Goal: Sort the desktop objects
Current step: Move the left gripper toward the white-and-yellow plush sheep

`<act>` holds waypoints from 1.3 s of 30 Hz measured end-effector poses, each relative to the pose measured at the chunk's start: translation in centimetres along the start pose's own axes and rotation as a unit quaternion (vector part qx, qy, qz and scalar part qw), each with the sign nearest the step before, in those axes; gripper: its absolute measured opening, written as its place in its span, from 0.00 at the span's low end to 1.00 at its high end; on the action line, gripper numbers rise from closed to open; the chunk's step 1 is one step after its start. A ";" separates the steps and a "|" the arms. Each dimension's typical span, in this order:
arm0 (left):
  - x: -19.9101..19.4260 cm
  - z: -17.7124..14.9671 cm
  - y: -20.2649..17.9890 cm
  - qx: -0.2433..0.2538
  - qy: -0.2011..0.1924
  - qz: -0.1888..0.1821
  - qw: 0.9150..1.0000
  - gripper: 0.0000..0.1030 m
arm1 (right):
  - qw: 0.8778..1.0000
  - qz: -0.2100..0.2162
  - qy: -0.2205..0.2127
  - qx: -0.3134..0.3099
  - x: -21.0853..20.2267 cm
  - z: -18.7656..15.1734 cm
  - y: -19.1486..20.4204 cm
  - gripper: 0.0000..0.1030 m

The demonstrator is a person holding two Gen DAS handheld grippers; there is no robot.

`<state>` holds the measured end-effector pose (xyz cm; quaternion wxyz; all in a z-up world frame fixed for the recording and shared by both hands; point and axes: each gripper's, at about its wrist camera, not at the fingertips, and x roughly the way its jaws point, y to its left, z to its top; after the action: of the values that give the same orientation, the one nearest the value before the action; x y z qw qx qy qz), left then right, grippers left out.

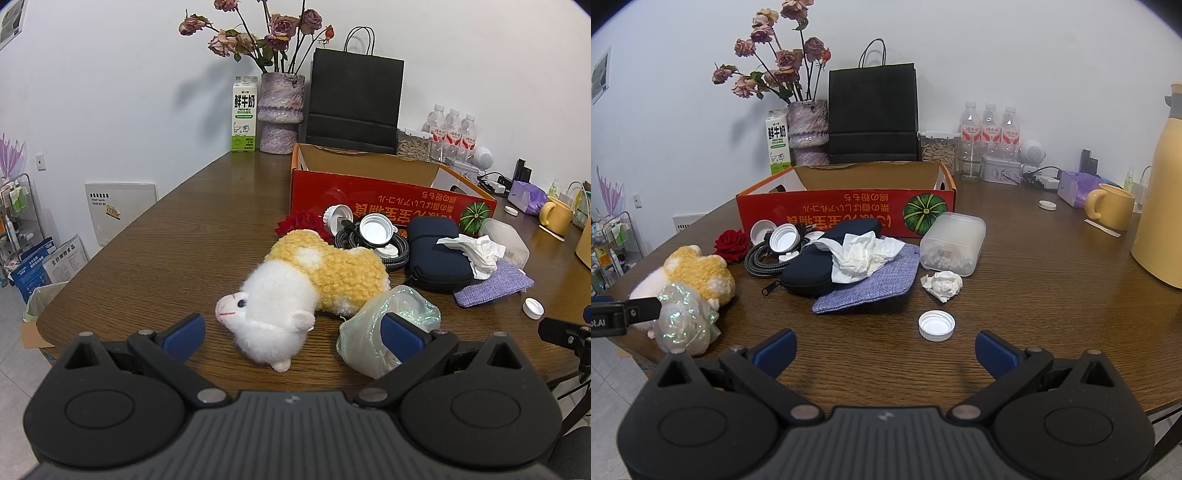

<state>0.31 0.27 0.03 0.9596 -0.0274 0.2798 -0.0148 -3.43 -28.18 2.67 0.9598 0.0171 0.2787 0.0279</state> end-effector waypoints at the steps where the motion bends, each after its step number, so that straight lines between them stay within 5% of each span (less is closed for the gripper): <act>1: 0.0 0.0 -0.1 0.001 0.000 0.000 1.000 1.00 | 1.000 0.000 0.000 0.000 0.0 0.0 0.0 1.00; 39: 0.4 1.9 1.0 0.010 -0.010 0.010 1.000 1.00 | 1.000 -0.023 0.004 -0.002 1.8 -0.4 -1.2 1.00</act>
<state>1.67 1.30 1.36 0.9626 -0.0153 0.2702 -0.0080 -2.03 -29.29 1.29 0.9591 0.0085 0.2829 0.0067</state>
